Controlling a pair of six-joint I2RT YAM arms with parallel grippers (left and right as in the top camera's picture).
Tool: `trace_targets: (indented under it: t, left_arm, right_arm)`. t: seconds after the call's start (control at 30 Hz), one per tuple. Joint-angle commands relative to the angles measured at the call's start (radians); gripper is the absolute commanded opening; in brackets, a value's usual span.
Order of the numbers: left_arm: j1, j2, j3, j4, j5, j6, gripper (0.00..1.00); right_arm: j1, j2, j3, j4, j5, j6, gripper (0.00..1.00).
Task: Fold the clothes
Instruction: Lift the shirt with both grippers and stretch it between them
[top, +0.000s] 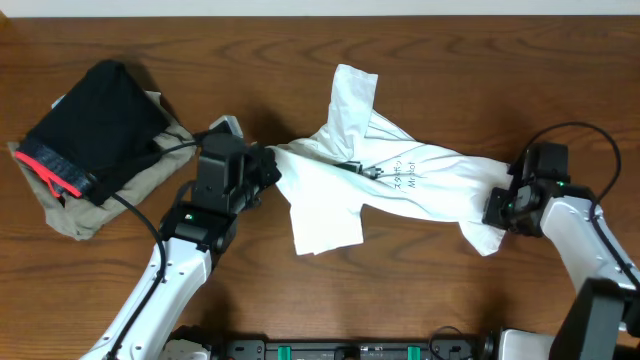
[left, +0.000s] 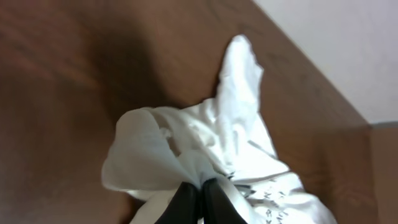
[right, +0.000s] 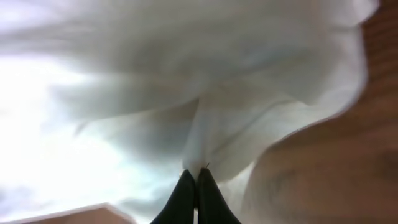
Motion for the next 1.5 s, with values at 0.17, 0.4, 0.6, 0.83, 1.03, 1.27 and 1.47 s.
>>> trace_targets:
  t: [0.17, 0.4, 0.6, 0.83, 1.03, 1.27, 1.47]
  left_arm:
    - [0.008, -0.167, 0.044, -0.008, 0.021, 0.220, 0.06]
    - [0.068, -0.321, 0.144, -0.063, -0.031, 0.264, 0.06]
    - [0.157, -0.403, 0.237, -0.065, -0.040, 0.265, 0.06]
    - [0.170, -0.455, 0.359, -0.142, -0.040, 0.265, 0.06]
    - [0.170, -0.467, 0.414, -0.180, -0.033, 0.264, 0.06]
    - [0.170, -0.339, 0.414, -0.188, -0.018, 0.264, 0.06]
    - [0.169, -0.124, 0.414, -0.168, 0.025, 0.261, 0.06]
  right_arm:
    - [-0.004, -0.230, 0.309, -0.209, -0.004, 0.019, 0.01]
    - [-0.004, -0.341, 0.581, -0.407, 0.189, 0.034, 0.01]
    - [-0.023, -0.374, 0.767, -0.533, 0.270, 0.033, 0.01]
    - [-0.066, -0.384, 0.962, -0.618, 0.275, 0.033, 0.01]
    - [-0.066, -0.376, 1.045, -0.609, 0.271, 0.031, 0.01]
    - [-0.066, -0.213, 1.045, -0.603, 0.218, 0.021, 0.01]
    - [-0.061, 0.010, 1.045, -0.583, 0.188, 0.022, 0.01]
